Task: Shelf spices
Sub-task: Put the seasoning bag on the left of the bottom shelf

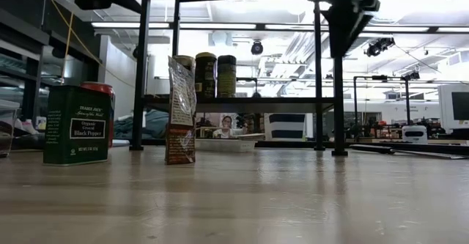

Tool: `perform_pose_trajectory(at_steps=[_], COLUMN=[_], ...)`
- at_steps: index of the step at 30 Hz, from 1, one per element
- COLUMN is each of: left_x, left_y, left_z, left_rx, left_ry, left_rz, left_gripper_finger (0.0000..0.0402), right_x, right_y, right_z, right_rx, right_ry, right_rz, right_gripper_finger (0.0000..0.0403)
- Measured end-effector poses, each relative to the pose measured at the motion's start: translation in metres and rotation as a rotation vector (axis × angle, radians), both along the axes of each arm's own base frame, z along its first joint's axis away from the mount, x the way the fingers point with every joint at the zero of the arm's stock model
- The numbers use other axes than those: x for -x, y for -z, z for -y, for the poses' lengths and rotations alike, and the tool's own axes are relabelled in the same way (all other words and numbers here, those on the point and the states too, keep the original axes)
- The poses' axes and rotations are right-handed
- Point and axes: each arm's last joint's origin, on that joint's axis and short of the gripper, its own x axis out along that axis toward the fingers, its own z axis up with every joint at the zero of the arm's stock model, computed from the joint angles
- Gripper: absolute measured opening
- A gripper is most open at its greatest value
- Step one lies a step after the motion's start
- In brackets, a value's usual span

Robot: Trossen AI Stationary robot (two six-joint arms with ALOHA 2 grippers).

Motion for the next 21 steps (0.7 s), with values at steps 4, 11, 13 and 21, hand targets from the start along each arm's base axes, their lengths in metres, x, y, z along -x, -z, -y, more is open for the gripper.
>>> perform_pose_trajectory(at_steps=[4,11,13,21], left_x=[-0.012,-0.023,-0.029,-0.058], left_y=[0.006,0.013,0.017,0.043], left_z=[0.02,0.045,0.043,0.018], left_rx=[0.06,0.112,0.115,0.184], left_ry=[-0.069,-0.184,-0.223,-0.243], left_rz=[-0.019,-0.008,-0.009,-0.17], left_gripper_finger=[0.0289,0.0289,0.0289,0.0289], right_x=[0.006,0.039,0.055,0.095], right_y=[0.011,0.038,0.042,0.053], right_z=[-0.008,-0.014,-0.014,-0.02], right_rx=[0.059,-0.033,-0.064,-0.21], right_ry=[-0.074,-0.049,0.019,0.316], right_rz=[-0.036,-0.016,-0.006,0.168], right_gripper_finger=[0.02,0.0235,0.0236,0.0236])
